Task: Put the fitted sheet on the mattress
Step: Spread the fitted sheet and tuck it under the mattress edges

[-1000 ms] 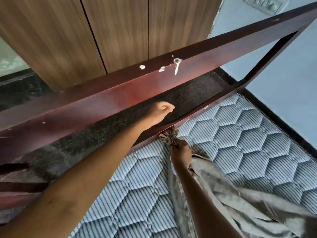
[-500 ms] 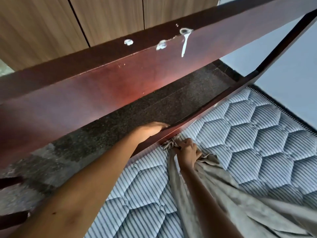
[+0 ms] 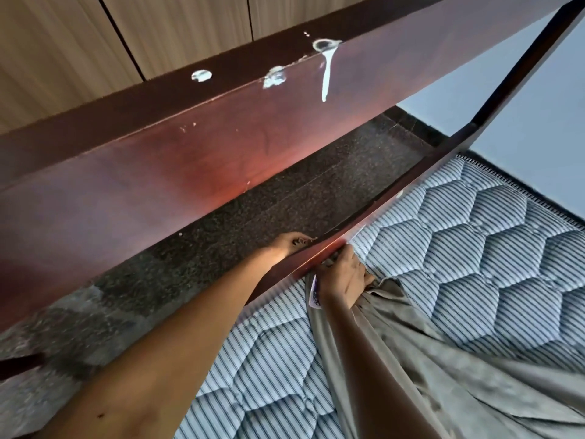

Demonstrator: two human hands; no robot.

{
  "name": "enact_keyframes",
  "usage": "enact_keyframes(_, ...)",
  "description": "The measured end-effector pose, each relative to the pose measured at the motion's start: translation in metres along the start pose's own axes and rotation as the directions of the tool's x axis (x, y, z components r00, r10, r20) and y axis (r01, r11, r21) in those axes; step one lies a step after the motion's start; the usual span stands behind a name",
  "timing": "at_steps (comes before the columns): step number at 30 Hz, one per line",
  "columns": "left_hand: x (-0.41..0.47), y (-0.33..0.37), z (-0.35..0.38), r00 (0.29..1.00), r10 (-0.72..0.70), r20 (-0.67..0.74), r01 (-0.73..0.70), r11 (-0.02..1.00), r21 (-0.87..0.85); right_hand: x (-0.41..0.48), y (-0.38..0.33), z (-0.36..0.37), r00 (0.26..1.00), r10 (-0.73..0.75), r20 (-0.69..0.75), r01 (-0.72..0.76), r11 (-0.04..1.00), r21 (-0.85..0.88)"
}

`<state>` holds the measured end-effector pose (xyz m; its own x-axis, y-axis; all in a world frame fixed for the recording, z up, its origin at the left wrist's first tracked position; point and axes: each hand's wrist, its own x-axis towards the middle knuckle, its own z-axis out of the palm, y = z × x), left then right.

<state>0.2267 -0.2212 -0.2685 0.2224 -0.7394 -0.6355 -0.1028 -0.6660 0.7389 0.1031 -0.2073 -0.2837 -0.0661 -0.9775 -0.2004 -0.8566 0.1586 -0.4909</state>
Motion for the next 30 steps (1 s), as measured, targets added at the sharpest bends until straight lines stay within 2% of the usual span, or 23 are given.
enact_keyframes(2,-0.004,0.0,-0.001,0.999,-0.04,-0.027,0.038,0.998,-0.04,0.0,0.0,-0.002,0.999,-0.044,0.006,0.044,0.998,-0.038)
enact_keyframes(4,-0.006,0.0,-0.001,0.999,0.01,-0.036,-0.007,0.997,0.08,0.002,0.007,-0.011,0.991,-0.102,0.082,0.105,0.994,-0.041)
enact_keyframes(6,-0.008,0.001,-0.001,0.995,0.081,-0.049,-0.072,0.984,0.163,0.005,0.021,-0.025,0.957,-0.229,0.179,0.222,0.973,0.059)
enact_keyframes(9,-0.007,0.001,-0.002,0.987,0.13,-0.091,-0.111,0.975,0.191,-0.008,0.037,-0.042,0.928,-0.35,0.127,0.312,0.916,0.252)
enact_keyframes(11,-0.007,0.0,-0.004,0.977,0.187,-0.101,-0.158,0.957,0.242,-0.017,0.039,-0.047,0.939,-0.339,0.062,0.323,0.929,0.181)
enact_keyframes(14,-0.01,0.0,-0.006,0.952,0.269,-0.147,-0.217,0.93,0.298,-0.024,0.028,-0.052,0.946,-0.312,0.09,0.312,0.95,0.016)
enact_keyframes(17,-0.015,0.002,-0.006,0.894,0.327,-0.307,-0.248,0.931,0.268,-0.024,0.019,-0.047,0.938,-0.343,0.051,0.343,0.939,0.007)
enact_keyframes(21,-0.021,0.005,-0.009,0.757,0.391,-0.524,-0.324,0.92,0.219,-0.023,0.018,-0.039,0.913,-0.395,-0.1,0.398,0.917,0.011)
enact_keyframes(25,-0.027,0.01,-0.011,0.658,0.492,-0.57,-0.392,0.87,0.3,-0.03,0.019,-0.032,0.874,-0.464,-0.143,0.452,0.886,-0.106)
enact_keyframes(30,-0.028,0.016,-0.016,0.628,0.542,-0.558,-0.386,0.84,0.381,-0.045,0.014,-0.037,0.846,-0.52,-0.115,0.498,0.849,-0.176)
